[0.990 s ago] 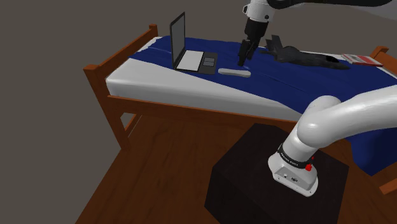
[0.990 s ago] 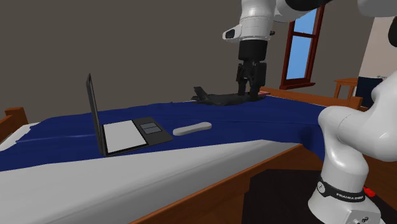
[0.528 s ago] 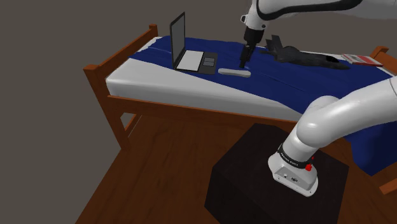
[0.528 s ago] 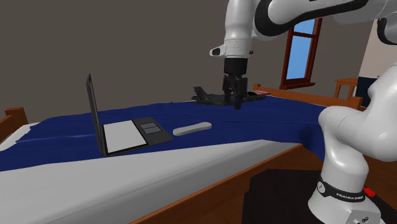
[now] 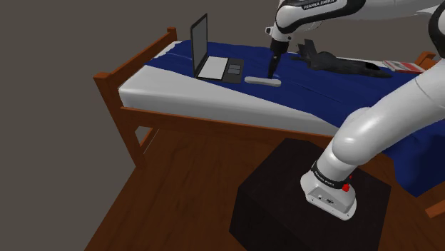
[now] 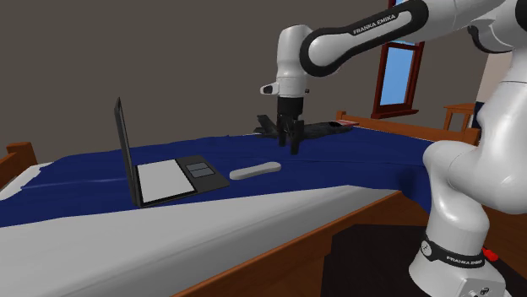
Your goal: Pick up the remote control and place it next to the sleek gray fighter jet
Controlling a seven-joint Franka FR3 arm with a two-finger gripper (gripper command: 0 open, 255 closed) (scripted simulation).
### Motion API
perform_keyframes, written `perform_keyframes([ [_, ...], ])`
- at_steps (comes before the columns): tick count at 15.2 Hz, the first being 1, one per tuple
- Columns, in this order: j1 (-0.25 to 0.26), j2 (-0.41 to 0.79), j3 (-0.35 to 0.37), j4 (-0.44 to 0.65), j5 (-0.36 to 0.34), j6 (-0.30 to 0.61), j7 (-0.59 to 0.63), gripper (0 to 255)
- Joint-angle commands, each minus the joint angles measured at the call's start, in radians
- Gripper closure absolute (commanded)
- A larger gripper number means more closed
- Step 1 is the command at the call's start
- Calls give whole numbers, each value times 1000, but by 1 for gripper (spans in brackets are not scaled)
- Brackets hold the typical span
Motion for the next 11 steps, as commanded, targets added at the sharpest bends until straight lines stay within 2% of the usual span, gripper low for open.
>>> perform_keyframes([
  [1, 0, 67, -34, 38, 4, 29, -68, 0],
  [6, -3, 254, -102, 147, 51, 97, -237, 0],
  [11, -30, 458, -137, 292, 135, 137, -409, 0],
])
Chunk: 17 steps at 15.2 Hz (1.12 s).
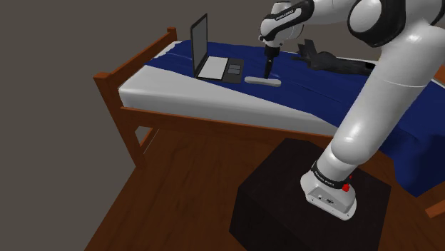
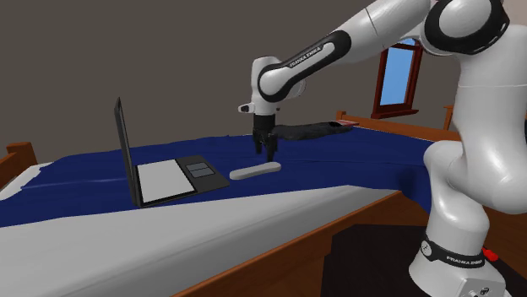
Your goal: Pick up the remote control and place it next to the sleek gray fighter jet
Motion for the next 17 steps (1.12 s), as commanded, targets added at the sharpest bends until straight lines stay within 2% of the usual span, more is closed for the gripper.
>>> perform_keyframes([
  [1, -16, 78, -7, 60, 34, 10, -68, 0],
  [3, -39, 162, -6, 132, 70, 13, -131, 0],
  [11, -50, 210, 4, 88, 98, 102, -149, 0],
  [17, -50, 210, 5, 88, 98, 102, -149, 0],
])
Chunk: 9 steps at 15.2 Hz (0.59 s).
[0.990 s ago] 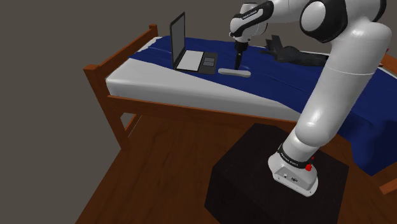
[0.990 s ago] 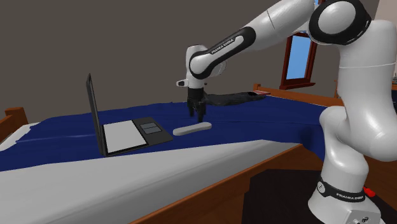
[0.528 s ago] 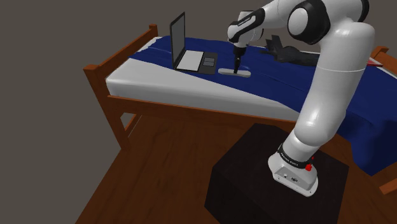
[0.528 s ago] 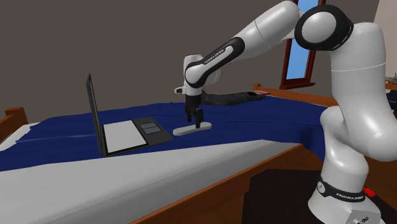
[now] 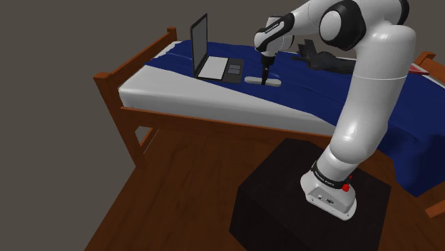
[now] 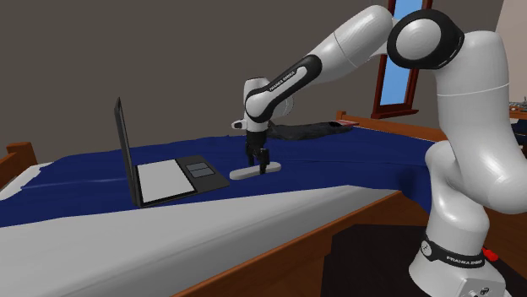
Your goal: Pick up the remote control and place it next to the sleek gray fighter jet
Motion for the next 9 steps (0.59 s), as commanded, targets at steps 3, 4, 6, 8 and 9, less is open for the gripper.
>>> perform_keyframes([
  [3, 0, 0, 0, 0, 0, 0, 0, 255],
  [4, 0, 0, 0, 0, 0, 0, 0, 255],
  [6, 0, 0, 0, 0, 0, 0, 0, 255],
  [8, 0, 0, 0, 0, 0, 0, 0, 255],
  [9, 0, 0, 0, 0, 0, 0, 0, 255],
])
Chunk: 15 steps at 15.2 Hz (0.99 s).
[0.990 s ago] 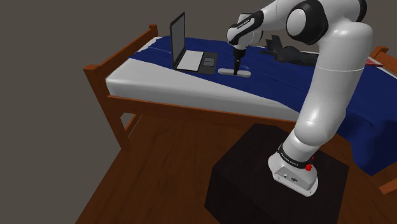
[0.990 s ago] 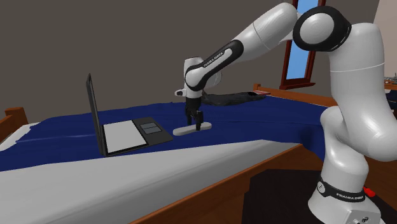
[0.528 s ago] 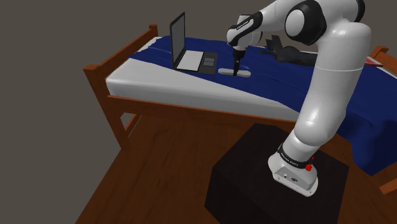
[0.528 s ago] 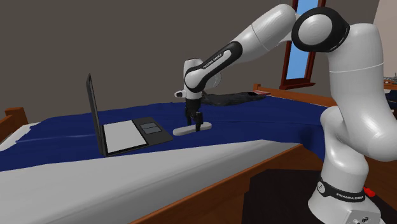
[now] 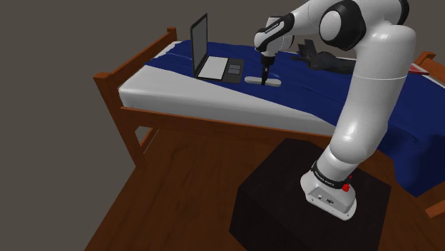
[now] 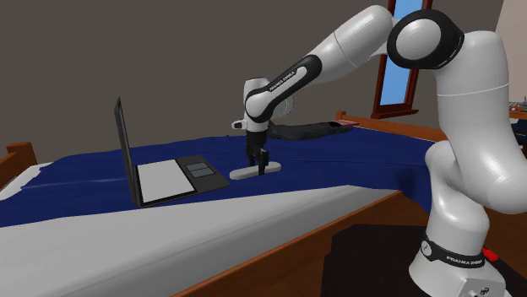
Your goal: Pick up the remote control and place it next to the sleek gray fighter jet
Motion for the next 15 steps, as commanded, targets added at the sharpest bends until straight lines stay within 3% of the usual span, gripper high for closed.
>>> perform_keyframes([
  [1, 0, 0, 0, 0, 0, 0, 0, 255],
  [15, 10, -69, -12, 81, -40, -142, 25, 255],
])
